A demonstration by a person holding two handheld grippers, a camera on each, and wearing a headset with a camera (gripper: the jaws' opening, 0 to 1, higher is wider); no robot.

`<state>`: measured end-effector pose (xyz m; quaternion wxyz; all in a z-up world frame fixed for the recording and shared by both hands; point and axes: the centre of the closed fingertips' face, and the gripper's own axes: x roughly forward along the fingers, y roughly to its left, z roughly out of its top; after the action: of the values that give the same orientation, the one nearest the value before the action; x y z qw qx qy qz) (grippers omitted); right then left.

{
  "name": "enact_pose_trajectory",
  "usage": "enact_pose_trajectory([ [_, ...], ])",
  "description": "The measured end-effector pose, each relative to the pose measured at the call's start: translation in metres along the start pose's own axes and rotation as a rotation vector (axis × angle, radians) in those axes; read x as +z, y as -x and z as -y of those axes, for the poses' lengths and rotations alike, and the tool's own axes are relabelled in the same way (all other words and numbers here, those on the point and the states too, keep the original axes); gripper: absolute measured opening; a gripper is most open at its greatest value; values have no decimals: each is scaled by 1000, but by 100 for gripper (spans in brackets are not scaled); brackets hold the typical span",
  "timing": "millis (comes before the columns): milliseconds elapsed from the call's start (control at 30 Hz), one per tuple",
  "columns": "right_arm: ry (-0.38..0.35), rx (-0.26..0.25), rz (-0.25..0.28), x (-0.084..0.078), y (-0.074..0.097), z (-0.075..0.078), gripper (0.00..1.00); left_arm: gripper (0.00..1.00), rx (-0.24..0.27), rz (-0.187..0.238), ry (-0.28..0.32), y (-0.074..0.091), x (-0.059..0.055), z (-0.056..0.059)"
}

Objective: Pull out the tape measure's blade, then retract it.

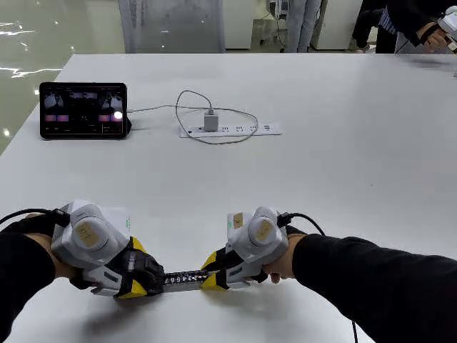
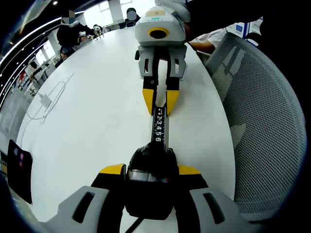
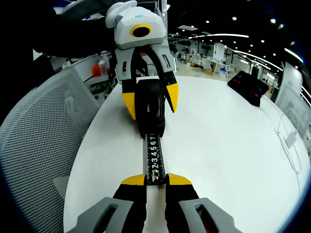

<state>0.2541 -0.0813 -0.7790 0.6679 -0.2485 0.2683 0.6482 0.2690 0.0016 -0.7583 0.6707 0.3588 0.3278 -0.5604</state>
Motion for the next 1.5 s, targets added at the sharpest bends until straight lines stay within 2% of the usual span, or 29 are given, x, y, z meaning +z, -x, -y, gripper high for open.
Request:
enact_pose_trajectory([
  [1500, -27, -3, -2, -19, 20, 1, 10, 34, 5, -3, -1, 0, 1, 1],
])
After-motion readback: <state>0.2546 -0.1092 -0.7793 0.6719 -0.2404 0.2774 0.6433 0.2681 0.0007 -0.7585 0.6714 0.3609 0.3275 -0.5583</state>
